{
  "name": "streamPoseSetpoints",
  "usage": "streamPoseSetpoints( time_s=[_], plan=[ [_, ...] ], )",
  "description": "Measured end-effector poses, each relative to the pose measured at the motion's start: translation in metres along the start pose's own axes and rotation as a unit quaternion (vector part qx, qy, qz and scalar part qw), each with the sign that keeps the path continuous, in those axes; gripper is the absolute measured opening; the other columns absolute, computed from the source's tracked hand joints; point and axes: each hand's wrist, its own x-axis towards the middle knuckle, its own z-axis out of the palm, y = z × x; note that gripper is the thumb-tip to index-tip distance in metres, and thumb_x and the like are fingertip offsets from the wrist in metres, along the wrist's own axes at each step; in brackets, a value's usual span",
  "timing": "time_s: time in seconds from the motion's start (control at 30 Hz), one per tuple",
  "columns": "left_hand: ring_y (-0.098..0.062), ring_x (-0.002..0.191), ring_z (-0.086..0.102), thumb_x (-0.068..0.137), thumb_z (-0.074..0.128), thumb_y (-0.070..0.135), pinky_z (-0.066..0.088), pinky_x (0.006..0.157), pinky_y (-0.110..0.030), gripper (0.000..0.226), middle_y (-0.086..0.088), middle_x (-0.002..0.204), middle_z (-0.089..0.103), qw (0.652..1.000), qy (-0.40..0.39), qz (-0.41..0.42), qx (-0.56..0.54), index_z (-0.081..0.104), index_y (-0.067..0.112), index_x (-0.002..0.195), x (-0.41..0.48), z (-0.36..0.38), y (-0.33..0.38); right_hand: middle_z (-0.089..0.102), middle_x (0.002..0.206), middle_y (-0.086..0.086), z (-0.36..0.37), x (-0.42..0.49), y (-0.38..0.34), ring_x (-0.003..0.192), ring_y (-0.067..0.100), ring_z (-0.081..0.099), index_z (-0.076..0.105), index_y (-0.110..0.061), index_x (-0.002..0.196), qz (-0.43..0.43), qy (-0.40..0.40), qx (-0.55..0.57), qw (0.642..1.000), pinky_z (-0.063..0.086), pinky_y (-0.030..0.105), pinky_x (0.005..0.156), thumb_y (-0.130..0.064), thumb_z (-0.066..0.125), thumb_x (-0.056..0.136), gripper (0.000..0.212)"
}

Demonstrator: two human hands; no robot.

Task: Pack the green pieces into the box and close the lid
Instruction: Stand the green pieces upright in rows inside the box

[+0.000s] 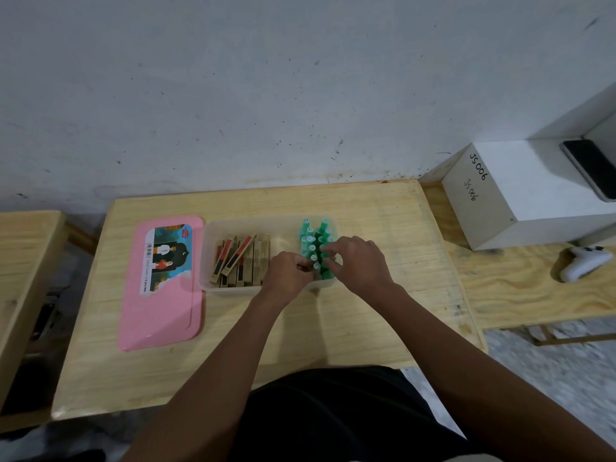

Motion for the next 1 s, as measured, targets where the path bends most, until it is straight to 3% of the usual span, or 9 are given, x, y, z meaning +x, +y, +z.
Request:
streamPoseSetpoints(
  time_s=[0.07, 0.13, 0.33, 0.5, 0.67, 0.73, 0.9, 1.0],
  plan=[
    [-0.012, 0.072, 0.067, 0.076, 0.078, 0.019, 0.056, 0.067, -0.028, 0.022, -0.003, 0.088, 0.076, 1.000, 0.004, 0.008, 0.013, 0.077, 0.014, 0.097, 0.000, 0.001, 0.000, 0.069, 0.108, -0.005, 0.000, 0.006, -0.003, 0.101, 0.019, 0.058, 0.066, -0.030, 0.118, -0.008, -0.023, 0.003, 1.000, 0.042, 0.039, 0.088, -0.032, 0.058, 0.093, 0.027],
    [-0.014, 0.074, 0.067, 0.076, 0.077, 0.017, 0.058, 0.071, -0.032, 0.023, -0.004, 0.090, 0.076, 1.000, 0.004, 0.011, 0.018, 0.077, 0.014, 0.098, 0.000, 0.001, 0.000, 0.070, 0.107, -0.004, 0.002, 0.013, -0.003, 0.102, 0.020, 0.057, 0.067, -0.033, 0.117, -0.011, -0.048, -0.006, 0.999, 0.041, 0.038, 0.088, -0.033, 0.055, 0.095, 0.025],
    [-0.008, 0.068, 0.061, 0.076, 0.077, 0.015, 0.048, 0.060, -0.017, 0.023, -0.004, 0.089, 0.075, 1.000, 0.001, 0.013, 0.004, 0.076, 0.012, 0.099, 0.000, 0.000, 0.000, 0.069, 0.112, -0.004, 0.002, 0.018, -0.001, 0.105, 0.020, 0.057, 0.070, -0.034, 0.112, -0.009, -0.061, 0.006, 0.998, 0.039, 0.038, 0.088, -0.030, 0.056, 0.094, 0.023],
    [-0.012, 0.075, 0.066, 0.074, 0.079, 0.017, 0.051, 0.071, -0.023, 0.028, -0.007, 0.094, 0.075, 1.000, -0.019, -0.019, -0.011, 0.075, 0.009, 0.100, 0.006, -0.001, -0.003, 0.058, 0.118, -0.002, 0.006, 0.004, 0.011, 0.105, 0.017, 0.056, 0.065, -0.028, 0.119, 0.024, -0.024, 0.024, 0.999, 0.046, 0.035, 0.085, -0.031, 0.060, 0.091, 0.029],
    [-0.013, 0.075, 0.065, 0.076, 0.077, 0.016, 0.044, 0.063, -0.018, 0.024, -0.009, 0.093, 0.075, 0.999, -0.049, -0.019, -0.011, 0.076, 0.006, 0.098, 0.009, -0.007, -0.008, 0.054, 0.118, -0.005, 0.009, -0.002, 0.010, 0.092, 0.013, 0.060, 0.064, -0.025, 0.120, 0.049, -0.024, 0.090, 0.994, 0.049, 0.030, 0.074, -0.028, 0.059, 0.092, 0.028],
    [-0.014, 0.074, 0.064, 0.076, 0.077, 0.016, 0.044, 0.061, -0.019, 0.022, -0.009, 0.092, 0.075, 0.998, -0.055, -0.019, -0.014, 0.076, 0.007, 0.096, 0.009, -0.010, -0.009, 0.056, 0.118, -0.004, 0.009, -0.004, 0.008, 0.093, 0.015, 0.061, 0.064, -0.026, 0.119, 0.057, -0.015, 0.088, 0.994, 0.051, 0.033, 0.077, -0.028, 0.058, 0.092, 0.028],
    [-0.014, 0.085, 0.068, 0.083, 0.072, 0.022, 0.053, 0.077, -0.025, 0.023, -0.005, 0.099, 0.075, 0.999, -0.054, -0.006, 0.005, 0.076, 0.009, 0.101, 0.002, -0.029, -0.015, 0.061, 0.118, -0.002, 0.007, -0.004, 0.002, 0.101, 0.017, 0.061, 0.066, -0.028, 0.117, 0.074, 0.020, 0.031, 0.997, 0.045, 0.037, 0.090, -0.033, 0.057, 0.091, 0.028],
    [-0.009, 0.084, 0.064, 0.089, 0.065, 0.027, 0.046, 0.075, -0.019, 0.025, -0.004, 0.102, 0.074, 1.000, 0.024, -0.004, 0.017, 0.074, 0.011, 0.106, -0.004, -0.051, -0.022, 0.063, 0.117, -0.002, 0.006, -0.002, -0.006, 0.105, 0.017, 0.058, 0.066, -0.026, 0.117, 0.069, 0.046, 0.023, 0.996, 0.041, 0.038, 0.092, -0.032, 0.056, 0.090, 0.029]
  ],
)
